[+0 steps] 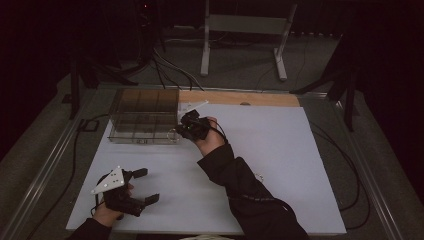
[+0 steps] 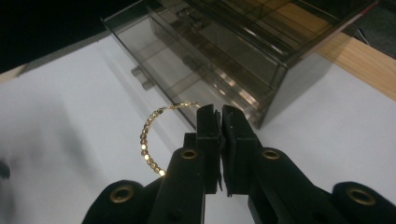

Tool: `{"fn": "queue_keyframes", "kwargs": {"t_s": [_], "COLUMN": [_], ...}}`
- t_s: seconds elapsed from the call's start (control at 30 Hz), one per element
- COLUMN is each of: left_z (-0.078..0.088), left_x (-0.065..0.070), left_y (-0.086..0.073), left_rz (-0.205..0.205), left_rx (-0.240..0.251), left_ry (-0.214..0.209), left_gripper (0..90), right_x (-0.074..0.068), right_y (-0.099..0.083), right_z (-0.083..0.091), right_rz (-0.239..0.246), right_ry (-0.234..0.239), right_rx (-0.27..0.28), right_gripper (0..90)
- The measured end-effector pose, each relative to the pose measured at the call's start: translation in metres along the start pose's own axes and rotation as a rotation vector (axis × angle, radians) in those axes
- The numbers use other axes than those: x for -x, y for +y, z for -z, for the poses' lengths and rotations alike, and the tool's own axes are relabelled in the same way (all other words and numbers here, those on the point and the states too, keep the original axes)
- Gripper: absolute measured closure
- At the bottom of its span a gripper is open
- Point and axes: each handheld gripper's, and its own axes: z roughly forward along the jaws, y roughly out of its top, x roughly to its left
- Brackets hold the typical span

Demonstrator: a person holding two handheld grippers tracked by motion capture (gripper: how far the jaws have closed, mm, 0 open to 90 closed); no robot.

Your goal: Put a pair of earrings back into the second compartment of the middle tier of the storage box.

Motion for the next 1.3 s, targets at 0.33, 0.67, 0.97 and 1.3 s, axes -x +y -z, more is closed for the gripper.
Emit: {"fn": "queue_keyframes", "kwargs": {"t_s": [0.33,0.67,0.97,1.3], "left_z": [0.001,0.001,0.001,0.001], "left_x": [0.000,-0.001,-0.001,0.000], "left_y": [0.000,0.000,0.000,0.001], "left_rz": [0.000,0.004,0.006,0.005], "left_rx": [0.003,0.006,0.010,0.014], "left_ry": [-0.003,-0.004,-0.007,-0.011], "left_gripper": [0.5,0.5,0.5,0.5], "right_x": [-0.008,-0.014,-0.018,-0.026], "right_y": [0.014,0.026,0.034,0.044], "right_z": [-0.024,-0.051,-0.075,-0.099], "right_rz": [0.002,-0.016,-0.021,-0.018], "right_ry": [0.009,0.015,0.012,-0.029], "right_rx": [0.001,0.003,-0.007,0.011], "right_gripper": [86.7,86.6,86.4,86.3]}}
